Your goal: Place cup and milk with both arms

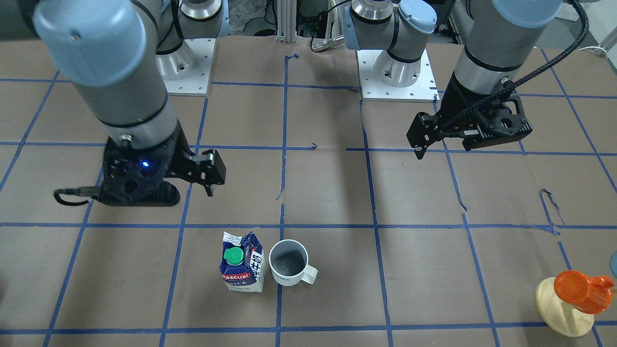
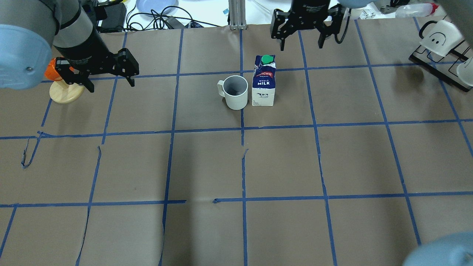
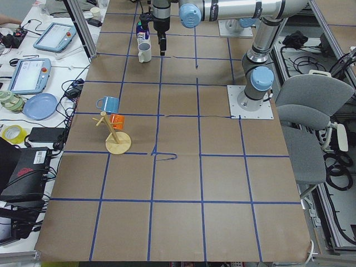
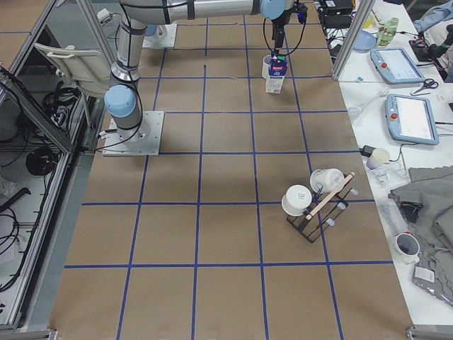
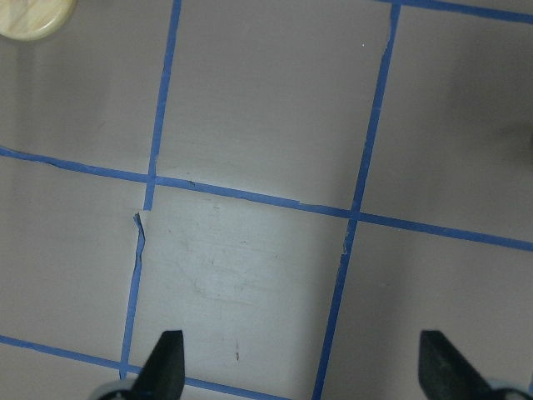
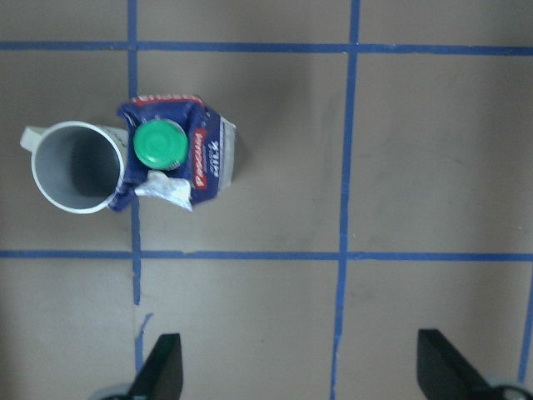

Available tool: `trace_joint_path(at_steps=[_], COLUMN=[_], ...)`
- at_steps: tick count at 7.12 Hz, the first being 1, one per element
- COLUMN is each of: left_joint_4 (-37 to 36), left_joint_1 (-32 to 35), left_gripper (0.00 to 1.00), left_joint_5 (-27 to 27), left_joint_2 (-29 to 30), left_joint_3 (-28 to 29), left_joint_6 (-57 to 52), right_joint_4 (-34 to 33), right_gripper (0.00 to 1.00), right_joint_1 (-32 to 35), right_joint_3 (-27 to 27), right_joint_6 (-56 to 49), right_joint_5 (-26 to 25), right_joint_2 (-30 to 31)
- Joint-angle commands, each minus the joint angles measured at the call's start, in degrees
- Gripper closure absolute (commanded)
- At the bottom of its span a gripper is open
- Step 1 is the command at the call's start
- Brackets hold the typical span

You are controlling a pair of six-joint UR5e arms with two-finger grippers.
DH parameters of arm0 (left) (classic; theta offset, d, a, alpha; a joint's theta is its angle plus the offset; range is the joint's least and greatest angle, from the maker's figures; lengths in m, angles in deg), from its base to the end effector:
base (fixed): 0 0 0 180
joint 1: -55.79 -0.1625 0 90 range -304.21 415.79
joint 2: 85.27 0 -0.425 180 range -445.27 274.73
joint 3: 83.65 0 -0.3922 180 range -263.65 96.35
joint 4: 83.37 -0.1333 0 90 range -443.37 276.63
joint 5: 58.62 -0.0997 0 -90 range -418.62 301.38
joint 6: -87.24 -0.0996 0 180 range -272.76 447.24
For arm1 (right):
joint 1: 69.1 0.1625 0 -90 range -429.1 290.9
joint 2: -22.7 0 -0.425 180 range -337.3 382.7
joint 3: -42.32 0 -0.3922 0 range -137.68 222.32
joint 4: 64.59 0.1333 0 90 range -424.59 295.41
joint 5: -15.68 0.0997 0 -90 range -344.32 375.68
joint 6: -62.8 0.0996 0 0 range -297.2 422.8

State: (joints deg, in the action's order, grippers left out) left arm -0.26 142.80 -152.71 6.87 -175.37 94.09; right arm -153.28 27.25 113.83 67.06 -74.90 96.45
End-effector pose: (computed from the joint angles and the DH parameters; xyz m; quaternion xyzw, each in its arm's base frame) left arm -0.0993 -0.5179 0.4669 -0.0866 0.9953 -0.0276 0.0348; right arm 0.1992 -0.5937 0.4879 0.0182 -0.9998 0.0085 0.0043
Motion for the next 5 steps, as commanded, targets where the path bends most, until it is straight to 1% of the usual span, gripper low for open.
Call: trace_joint_path(at_steps=[1,2,3,5], left_joint_4=[0.2,0.6,0.6,0.6], left_joint_1=[0.3,0.3,0.3,0.2], left_gripper=[0.00,0.00,0.00,0.00], left_joint_5=[3.5,4.6,4.6,4.5], left_joint_2=[-0.6,-0.8,-0.9,-1.1], left_joint_3=[-0.2,-0.4,-0.5,-0.6], left_joint_6=[0.0,0.0,-0.1,-0.1], right_joint_4=[-0.2,-5.1,-7.4,-7.6], right_gripper=[0.00,0.00,0.00,0.00], right_joint_1=[-3.6,-3.6,-3.5,-3.4], right_joint_3=[13.8,19.1,18.8,18.1], right_joint_6=[-5.8,-5.9,-6.4,-6.5], right_joint_5=[0.1,0.0,-0.6,-0.5], right_joint_2=[12.9,16.2,16.2,16.6])
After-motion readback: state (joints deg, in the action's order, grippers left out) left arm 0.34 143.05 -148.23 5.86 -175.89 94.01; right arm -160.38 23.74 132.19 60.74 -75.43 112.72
